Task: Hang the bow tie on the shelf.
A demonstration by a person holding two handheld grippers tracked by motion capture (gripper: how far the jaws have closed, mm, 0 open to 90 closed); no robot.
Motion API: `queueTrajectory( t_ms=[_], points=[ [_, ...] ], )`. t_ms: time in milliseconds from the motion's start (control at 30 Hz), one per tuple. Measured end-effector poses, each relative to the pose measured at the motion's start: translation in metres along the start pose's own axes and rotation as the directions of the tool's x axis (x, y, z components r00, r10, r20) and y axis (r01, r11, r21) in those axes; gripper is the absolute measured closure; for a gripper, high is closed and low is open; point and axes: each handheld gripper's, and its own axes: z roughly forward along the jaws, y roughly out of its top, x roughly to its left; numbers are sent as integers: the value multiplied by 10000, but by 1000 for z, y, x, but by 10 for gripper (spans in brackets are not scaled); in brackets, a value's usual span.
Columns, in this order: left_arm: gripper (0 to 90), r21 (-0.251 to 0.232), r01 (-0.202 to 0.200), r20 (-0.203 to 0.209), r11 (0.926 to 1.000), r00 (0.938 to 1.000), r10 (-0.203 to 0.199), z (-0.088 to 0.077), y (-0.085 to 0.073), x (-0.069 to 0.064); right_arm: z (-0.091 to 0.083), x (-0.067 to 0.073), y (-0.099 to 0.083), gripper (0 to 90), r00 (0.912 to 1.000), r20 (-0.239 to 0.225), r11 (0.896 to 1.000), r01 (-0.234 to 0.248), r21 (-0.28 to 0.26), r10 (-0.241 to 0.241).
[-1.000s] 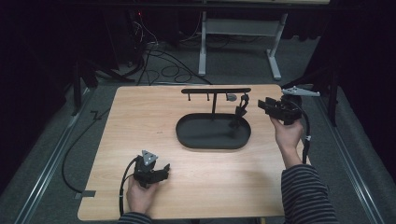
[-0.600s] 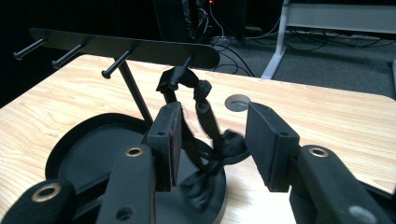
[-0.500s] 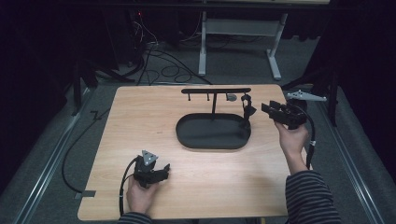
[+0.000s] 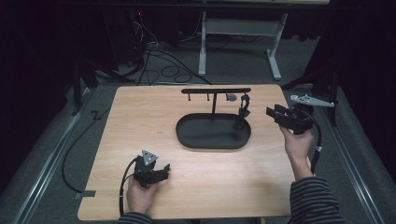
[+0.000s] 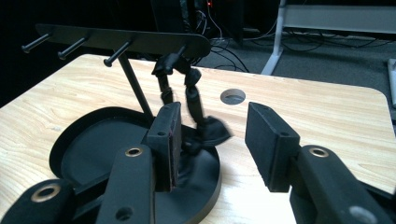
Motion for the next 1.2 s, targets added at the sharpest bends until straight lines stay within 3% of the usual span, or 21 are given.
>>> queueTrajectory(
  t_ms=[1200],
  points=[
    [246, 15, -8, 8, 10000, 10000, 8, 0, 0, 0, -31, -4, -28, 571, 9992, -250, 9992, -325, -222, 320]
  ],
)
